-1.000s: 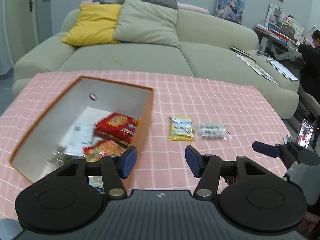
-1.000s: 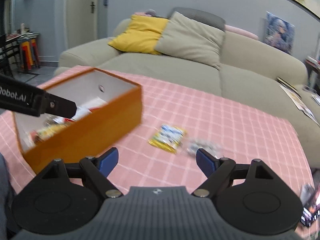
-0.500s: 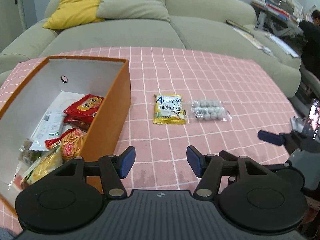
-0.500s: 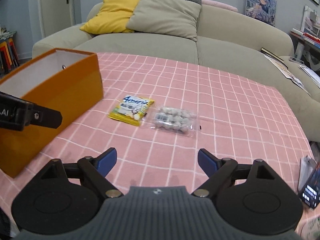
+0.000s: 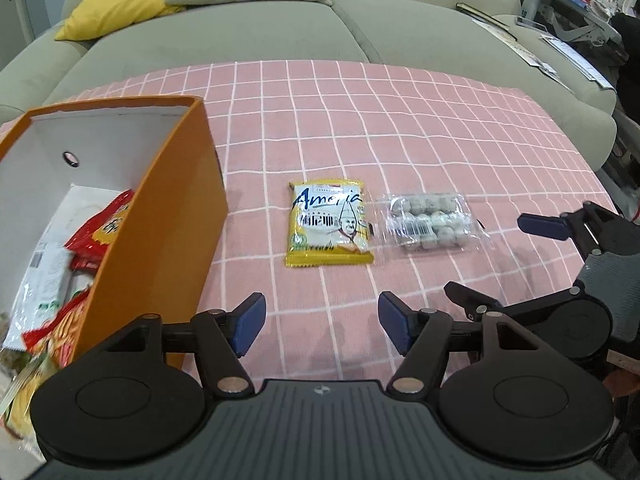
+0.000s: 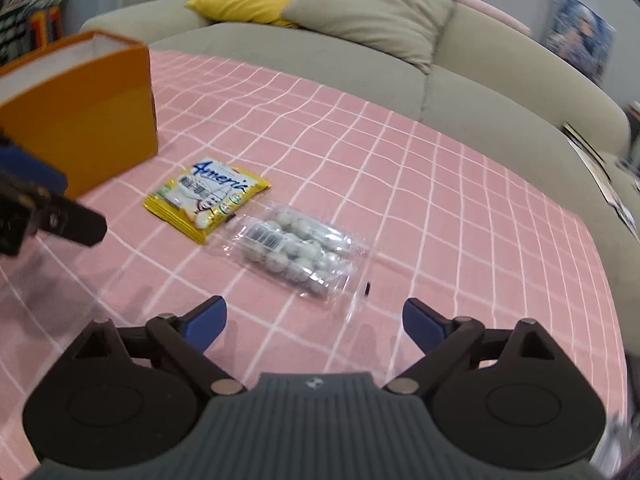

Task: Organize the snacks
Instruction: 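Move both tools back toward the yellow Ameria packet and clear ball bag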

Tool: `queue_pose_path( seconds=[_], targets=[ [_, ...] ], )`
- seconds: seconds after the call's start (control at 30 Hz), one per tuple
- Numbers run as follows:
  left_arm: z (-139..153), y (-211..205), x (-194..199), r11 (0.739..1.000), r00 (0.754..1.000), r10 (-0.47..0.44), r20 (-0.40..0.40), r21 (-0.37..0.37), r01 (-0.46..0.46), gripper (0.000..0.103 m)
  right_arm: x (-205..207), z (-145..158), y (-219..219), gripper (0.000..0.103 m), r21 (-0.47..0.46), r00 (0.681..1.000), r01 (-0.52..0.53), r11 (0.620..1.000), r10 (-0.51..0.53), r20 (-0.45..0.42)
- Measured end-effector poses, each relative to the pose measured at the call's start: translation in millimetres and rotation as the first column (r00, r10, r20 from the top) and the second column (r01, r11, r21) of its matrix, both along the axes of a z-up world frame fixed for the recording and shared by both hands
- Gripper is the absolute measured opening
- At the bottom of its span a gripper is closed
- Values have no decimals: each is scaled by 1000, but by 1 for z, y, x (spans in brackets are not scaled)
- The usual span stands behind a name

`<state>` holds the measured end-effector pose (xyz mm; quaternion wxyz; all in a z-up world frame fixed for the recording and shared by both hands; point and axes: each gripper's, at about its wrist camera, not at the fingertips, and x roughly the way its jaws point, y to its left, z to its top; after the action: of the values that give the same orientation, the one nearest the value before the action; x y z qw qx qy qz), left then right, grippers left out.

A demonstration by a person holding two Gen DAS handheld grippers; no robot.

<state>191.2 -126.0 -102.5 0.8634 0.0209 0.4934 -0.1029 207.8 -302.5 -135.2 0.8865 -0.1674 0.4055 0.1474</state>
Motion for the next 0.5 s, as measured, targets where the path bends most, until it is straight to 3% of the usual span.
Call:
queue_pose_path(
  seconds=[0.3, 0.5],
  targets=[
    [-5, 3, 20, 1000, 1000, 2, -10, 14, -2, 76, 39, -13, 17, 96, -10, 982, -188, 982, 187, -29],
    [-8, 7, 23, 1000, 1000, 24, -19, 7, -24, 76, 61, -19, 25, 99, 22, 982, -181, 983, 182, -57]
  ],
)
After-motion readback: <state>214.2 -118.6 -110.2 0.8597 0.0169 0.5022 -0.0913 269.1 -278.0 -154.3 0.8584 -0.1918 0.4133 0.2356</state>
